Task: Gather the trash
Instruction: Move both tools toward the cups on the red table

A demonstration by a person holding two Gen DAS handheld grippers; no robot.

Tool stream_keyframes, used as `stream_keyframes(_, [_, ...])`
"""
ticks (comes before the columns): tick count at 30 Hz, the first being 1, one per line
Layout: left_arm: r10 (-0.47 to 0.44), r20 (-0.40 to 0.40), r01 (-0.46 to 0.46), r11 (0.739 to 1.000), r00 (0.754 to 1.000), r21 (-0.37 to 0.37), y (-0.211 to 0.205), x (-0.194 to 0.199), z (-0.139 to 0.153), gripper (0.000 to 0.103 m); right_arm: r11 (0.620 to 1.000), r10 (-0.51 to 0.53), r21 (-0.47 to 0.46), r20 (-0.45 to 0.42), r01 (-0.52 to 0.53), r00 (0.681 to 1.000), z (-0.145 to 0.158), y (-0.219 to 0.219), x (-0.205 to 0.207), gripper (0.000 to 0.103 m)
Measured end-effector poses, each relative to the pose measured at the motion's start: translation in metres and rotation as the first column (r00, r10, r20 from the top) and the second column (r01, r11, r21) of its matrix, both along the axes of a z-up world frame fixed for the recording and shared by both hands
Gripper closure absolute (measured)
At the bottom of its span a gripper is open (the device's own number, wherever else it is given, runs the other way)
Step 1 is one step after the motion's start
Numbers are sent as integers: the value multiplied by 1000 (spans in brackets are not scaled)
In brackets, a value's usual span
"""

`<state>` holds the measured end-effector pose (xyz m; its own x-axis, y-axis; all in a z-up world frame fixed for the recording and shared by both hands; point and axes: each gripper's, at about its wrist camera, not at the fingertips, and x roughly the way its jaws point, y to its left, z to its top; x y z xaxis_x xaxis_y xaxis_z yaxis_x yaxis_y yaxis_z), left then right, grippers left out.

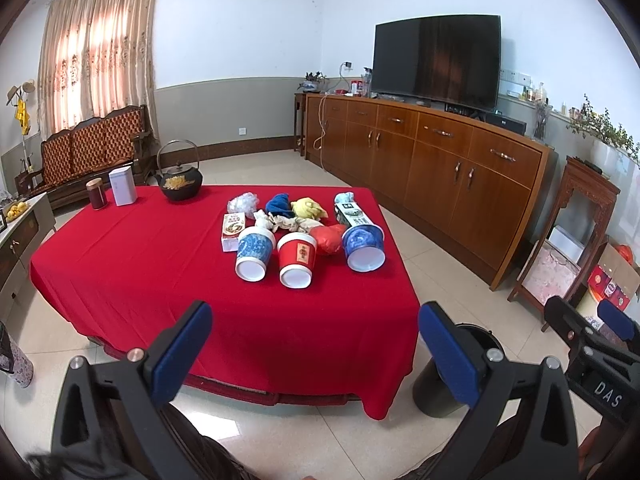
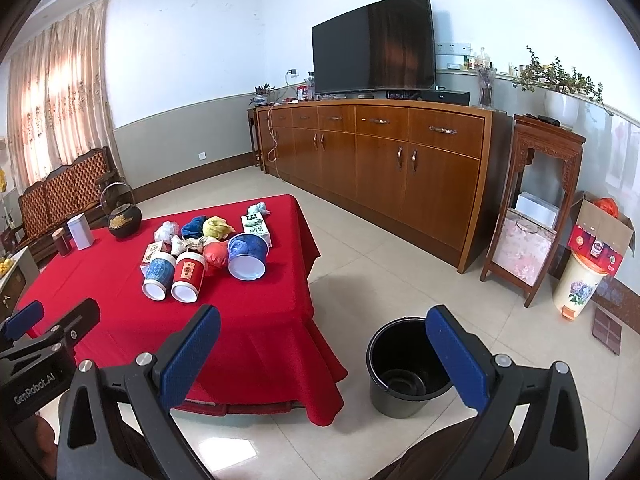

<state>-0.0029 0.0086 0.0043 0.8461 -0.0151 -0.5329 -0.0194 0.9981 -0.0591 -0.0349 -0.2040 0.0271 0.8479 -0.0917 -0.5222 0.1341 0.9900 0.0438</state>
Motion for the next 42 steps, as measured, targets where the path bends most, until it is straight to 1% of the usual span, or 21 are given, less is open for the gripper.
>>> stream_keyframes(29, [9,-11,-9,1000,1000,-3,8,3,-5,0,1000,16,0,3,-16,1000,-4,3,0,0])
stream_keyframes(36, [10,-16,-10,1000,1000,5,10,7,-6,0,1000,28,-3,2,-28,1000,-5,7,7,0])
stream_keyframes(42, [40,-22,-40,999,999,3,19,19,-8,0,999,48,-10,-1,-48,999,-6,13,19,0])
